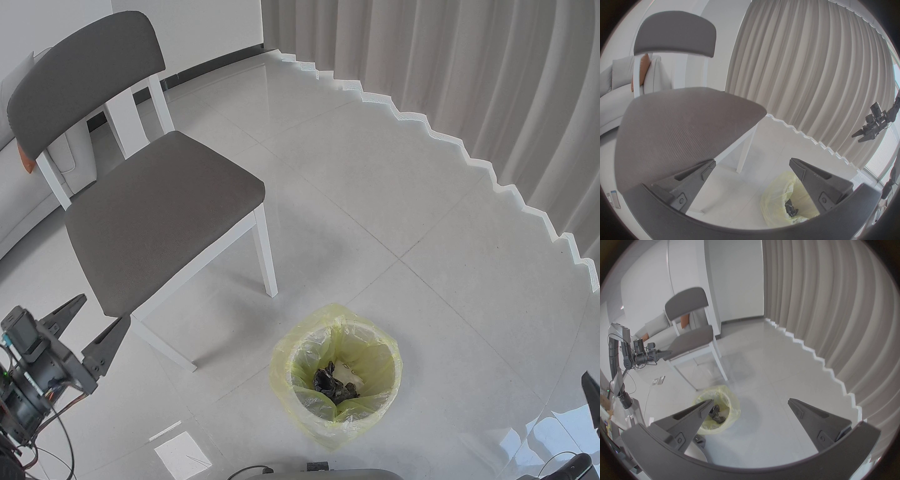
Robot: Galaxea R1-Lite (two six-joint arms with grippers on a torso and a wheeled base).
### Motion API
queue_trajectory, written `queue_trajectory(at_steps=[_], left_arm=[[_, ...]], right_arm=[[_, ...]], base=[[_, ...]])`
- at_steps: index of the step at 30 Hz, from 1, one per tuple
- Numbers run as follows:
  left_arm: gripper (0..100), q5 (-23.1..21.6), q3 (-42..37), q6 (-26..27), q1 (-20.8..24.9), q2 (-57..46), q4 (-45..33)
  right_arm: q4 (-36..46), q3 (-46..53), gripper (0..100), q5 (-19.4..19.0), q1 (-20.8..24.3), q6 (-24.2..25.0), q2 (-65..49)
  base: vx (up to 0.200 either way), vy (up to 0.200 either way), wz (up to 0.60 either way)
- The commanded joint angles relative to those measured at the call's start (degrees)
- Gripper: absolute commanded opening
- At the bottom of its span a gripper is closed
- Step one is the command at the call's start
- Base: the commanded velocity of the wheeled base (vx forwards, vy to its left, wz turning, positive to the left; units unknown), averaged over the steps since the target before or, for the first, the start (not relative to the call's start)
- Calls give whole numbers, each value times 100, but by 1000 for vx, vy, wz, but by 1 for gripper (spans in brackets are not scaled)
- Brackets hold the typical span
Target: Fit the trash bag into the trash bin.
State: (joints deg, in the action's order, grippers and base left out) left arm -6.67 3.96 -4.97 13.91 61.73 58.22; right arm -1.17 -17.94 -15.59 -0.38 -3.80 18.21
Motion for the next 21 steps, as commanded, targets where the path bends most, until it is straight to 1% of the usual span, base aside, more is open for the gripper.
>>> queue_trajectory(at_steps=[1,2,3,6,7,9,10,12,13,15,16,17,18,19,20,21], left_arm=[[100,-344,-308,172,-793,-4345,-3229],[100,-344,-308,172,-793,-4345,-3229],[100,-537,-229,155,-969,-4855,-3792],[100,-608,-194,207,-1075,-5453,-4609],[100,-625,-229,225,-1101,-5699,-4961],[100,-599,-317,278,-1171,-5778,-5093],[100,-590,-396,339,-1338,-5980,-5251],[100,-520,-387,295,-1409,-6173,-5427],[100,-379,-379,304,-1400,-6173,-5436],[100,324,-379,383,-1400,-6173,-5427],[100,816,-379,445,-1409,-6173,-5436],[100,992,-379,497,-1400,-6173,-5444],[100,1273,-396,576,-1400,-6165,-5479],[100,1361,-396,550,-1409,-6173,-5506],[100,1352,-396,541,-1409,-6173,-5506],[100,1308,-396,576,-1409,-6173,-5506]], right_arm=[[-349,1794,100,144,47,354,-1821],[-349,1794,100,144,47,354,-1821],[-358,1794,100,162,47,310,-1821],[-358,1794,100,258,47,275,-1821],[-358,1794,100,399,47,266,-1821],[-358,1794,100,540,47,266,-1821],[-358,1794,100,768,47,275,-1821],[-358,1794,100,1049,47,328,-1821],[-358,1794,100,1137,47,345,-1821],[-358,1794,100,1313,47,354,-1821],[-358,1794,100,1375,47,354,-1821],[-358,1794,100,1383,47,345,-1821],[-358,1794,100,1383,47,275,-1812],[-358,1794,100,1357,47,231,-1812],[-358,1794,100,1348,47,222,-1812],[-358,1794,100,1304,47,99,-1821]], base=[[0,0,0],[0,0,0],[0,0,0],[0,0,0],[0,0,0],[0,0,0],[0,0,0],[0,0,0],[0,0,0],[0,0,0],[0,0,0],[0,0,0],[0,0,0],[0,0,0],[0,0,0],[0,0,0]])
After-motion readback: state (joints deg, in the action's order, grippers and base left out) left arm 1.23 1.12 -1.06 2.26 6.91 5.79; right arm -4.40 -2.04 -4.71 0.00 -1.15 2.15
